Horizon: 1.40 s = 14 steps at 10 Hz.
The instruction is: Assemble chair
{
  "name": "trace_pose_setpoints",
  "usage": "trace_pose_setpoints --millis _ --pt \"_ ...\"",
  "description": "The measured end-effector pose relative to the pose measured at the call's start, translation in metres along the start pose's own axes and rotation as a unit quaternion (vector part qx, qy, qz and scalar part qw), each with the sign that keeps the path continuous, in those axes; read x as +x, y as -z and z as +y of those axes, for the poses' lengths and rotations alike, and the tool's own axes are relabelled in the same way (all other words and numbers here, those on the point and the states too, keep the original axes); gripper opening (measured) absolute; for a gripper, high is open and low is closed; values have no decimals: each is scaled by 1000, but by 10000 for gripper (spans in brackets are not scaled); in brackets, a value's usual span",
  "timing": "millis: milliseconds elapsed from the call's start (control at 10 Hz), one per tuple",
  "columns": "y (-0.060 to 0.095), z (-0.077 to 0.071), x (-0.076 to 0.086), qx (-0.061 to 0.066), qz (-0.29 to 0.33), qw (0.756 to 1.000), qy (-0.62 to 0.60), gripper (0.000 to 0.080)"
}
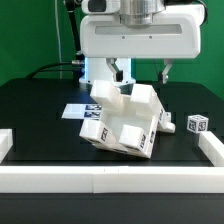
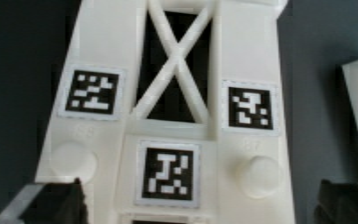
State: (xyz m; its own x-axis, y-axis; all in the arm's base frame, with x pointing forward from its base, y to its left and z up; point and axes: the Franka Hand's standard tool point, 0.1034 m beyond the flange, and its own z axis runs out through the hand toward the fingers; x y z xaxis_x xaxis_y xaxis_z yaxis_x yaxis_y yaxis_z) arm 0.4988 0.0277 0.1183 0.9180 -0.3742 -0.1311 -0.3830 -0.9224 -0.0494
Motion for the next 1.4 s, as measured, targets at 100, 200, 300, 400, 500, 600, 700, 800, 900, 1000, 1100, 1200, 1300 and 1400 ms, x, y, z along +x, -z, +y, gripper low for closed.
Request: trace_pose_setpoints --millis 100,200,300,400,500,600,700,800,900,1000,1100,1200,1300,1400 --pt "0 1 1 -1 0 1000 -14 648" --pt "0 4 7 -1 2 1000 5 648" --pt "4 9 19 0 9 1000 8 648" --pt "7 14 27 2 13 1000 13 648" --pt "6 13 26 1 12 1000 12 648" --pt "6 13 26 1 12 1000 13 648" --pt "6 13 26 1 12 1000 13 648" --pt "6 14 27 1 12 1000 15 648" --pt "7 16 35 0 15 1000 23 648" --pt "10 18 45 1 20 1000 21 648" --pt "12 19 50 1 22 1000 20 648" --pt "10 20 56 0 26 999 21 648" --pt "5 22 62 -3 31 999 24 648" --pt "1 21 67 -6 33 999 25 648"
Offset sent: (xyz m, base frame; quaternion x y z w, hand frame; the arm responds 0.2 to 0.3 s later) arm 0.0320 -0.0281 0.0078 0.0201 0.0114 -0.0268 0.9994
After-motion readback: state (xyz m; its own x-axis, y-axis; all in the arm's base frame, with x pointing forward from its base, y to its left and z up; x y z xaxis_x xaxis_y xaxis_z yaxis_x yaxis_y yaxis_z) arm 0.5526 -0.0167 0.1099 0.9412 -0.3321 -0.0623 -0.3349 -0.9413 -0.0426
